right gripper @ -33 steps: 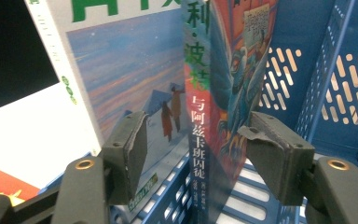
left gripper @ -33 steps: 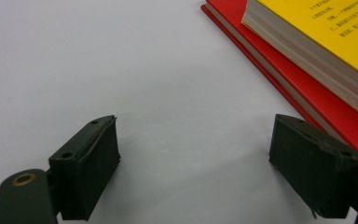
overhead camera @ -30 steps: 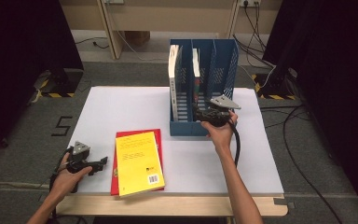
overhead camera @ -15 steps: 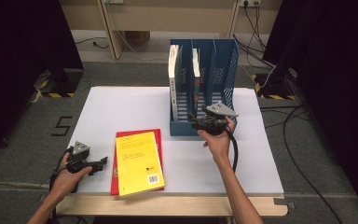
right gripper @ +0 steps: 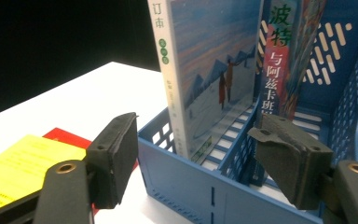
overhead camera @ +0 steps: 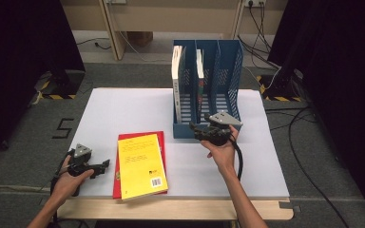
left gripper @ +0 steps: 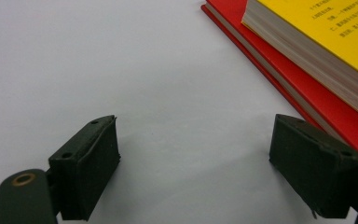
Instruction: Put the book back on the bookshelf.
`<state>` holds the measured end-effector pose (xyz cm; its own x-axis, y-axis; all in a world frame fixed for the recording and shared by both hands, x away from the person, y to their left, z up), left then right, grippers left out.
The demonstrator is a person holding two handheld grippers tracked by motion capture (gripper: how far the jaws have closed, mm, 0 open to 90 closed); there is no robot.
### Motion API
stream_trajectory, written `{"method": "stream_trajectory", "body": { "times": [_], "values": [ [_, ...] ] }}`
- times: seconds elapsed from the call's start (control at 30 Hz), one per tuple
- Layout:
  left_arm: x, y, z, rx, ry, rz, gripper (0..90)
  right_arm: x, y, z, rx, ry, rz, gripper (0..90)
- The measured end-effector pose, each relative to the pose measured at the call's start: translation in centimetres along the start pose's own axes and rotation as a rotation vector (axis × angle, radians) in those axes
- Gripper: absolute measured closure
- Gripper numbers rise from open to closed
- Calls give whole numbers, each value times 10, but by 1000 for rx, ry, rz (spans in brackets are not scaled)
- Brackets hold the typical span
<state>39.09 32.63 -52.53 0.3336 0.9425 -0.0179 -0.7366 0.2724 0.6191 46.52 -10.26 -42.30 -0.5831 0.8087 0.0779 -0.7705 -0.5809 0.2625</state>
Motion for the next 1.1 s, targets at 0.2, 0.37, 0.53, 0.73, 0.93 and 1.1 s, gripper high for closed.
{"method": "stream_trajectory", "body": {
  "times": [0.2, 0.37, 0.53, 0.73, 0.93, 1.1],
  "values": [
    [0, 0, 0, 0, 1, 0, 148, 7, 2, -3, 19, -3, 15, 258],
    [0, 0, 0, 1, 0, 0, 147, 11, 2, -7, 29, -5, 26, 259],
    [0, 0, 0, 1, 1, -1, 146, 12, 6, -9, 24, -23, 32, 247],
    [0, 0, 0, 2, 0, -2, 145, 14, 8, -12, 19, -29, 53, 227],
    [0, 0, 0, 2, 0, -2, 145, 17, 11, -13, 7, -31, 63, 214],
    [0, 0, 0, 2, -1, -1, 145, 20, 12, -16, 9, -21, 78, 198]
  ]
}}
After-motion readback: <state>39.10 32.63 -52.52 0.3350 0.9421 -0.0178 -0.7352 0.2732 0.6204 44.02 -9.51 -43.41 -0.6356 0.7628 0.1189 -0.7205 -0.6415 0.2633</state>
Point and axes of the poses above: each handheld gripper's, and its own axes: y roughly backward along the jaws, z roughly out of its top, x roughly to its left, the point moved 3 cm from there along -y, roughly forward along the jaws, and after that the axes turned 3 degrees about -x, right-handed, at the moved point
